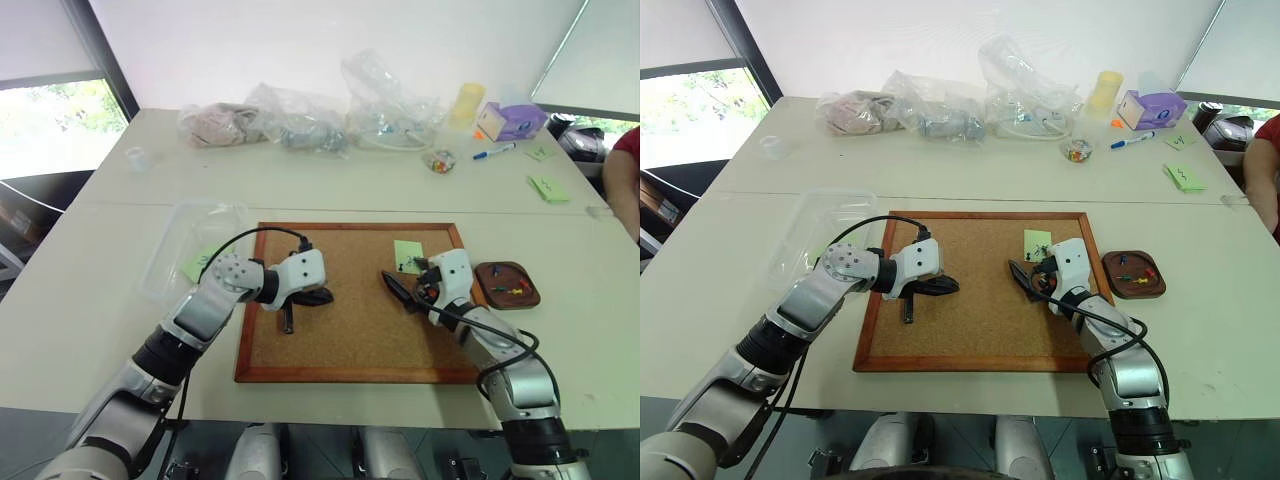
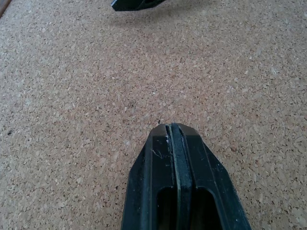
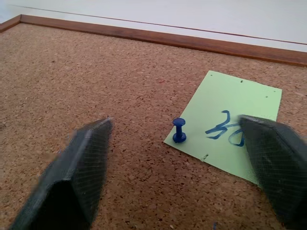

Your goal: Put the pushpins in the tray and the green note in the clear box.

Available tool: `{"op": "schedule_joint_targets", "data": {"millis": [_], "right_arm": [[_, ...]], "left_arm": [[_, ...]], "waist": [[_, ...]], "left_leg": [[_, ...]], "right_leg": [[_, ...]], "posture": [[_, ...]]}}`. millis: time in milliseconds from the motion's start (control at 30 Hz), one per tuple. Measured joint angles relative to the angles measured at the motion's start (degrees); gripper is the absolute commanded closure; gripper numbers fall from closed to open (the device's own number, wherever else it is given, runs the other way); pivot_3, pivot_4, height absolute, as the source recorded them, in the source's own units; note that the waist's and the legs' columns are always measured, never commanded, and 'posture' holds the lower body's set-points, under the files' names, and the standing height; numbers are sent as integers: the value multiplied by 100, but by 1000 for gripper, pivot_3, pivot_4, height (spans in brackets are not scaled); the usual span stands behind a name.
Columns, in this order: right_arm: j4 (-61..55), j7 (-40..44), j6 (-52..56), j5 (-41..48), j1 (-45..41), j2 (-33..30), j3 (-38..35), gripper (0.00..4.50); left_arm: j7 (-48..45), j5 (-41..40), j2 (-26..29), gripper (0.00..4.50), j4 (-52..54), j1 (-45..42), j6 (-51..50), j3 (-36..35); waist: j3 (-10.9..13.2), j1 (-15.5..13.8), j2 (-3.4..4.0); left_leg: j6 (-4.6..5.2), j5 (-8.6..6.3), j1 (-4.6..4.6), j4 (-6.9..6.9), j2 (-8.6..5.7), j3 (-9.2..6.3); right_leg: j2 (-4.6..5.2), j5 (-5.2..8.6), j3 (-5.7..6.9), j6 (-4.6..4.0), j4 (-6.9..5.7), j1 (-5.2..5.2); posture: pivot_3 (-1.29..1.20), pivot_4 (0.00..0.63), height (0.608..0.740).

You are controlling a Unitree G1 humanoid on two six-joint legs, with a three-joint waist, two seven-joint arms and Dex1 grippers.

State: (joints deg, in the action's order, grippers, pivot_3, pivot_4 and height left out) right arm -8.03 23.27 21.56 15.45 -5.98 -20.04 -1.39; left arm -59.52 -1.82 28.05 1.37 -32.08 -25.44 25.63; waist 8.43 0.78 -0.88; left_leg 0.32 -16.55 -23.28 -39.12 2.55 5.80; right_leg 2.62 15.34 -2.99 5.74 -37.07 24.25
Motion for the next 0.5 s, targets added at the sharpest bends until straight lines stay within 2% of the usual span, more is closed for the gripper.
{"op": "schedule_joint_targets", "data": {"millis": [100,167,500], "right_arm": [[27,18,40,-11,-47,8,17,3298],[34,17,67,-12,-64,16,-19,4421],[9,34,134,-11,-49,35,-86,4472]], "left_arm": [[2,0,0,4500,12,14,-2,-3],[4,0,0,4500,22,26,-3,-12],[5,1,1,4500,26,33,-7,-45]], "waist": [[-1,1,-1],[-2,1,-2],[-8,2,-6]], "left_leg": [[0,0,0,0,0,0],[0,0,0,0,1,0],[0,0,1,0,2,0]], "right_leg": [[0,0,0,0,0,0],[0,0,0,0,0,0],[-1,0,0,0,0,0]], "posture": [[0,150,737],[0,150,737],[0,150,737]]}}
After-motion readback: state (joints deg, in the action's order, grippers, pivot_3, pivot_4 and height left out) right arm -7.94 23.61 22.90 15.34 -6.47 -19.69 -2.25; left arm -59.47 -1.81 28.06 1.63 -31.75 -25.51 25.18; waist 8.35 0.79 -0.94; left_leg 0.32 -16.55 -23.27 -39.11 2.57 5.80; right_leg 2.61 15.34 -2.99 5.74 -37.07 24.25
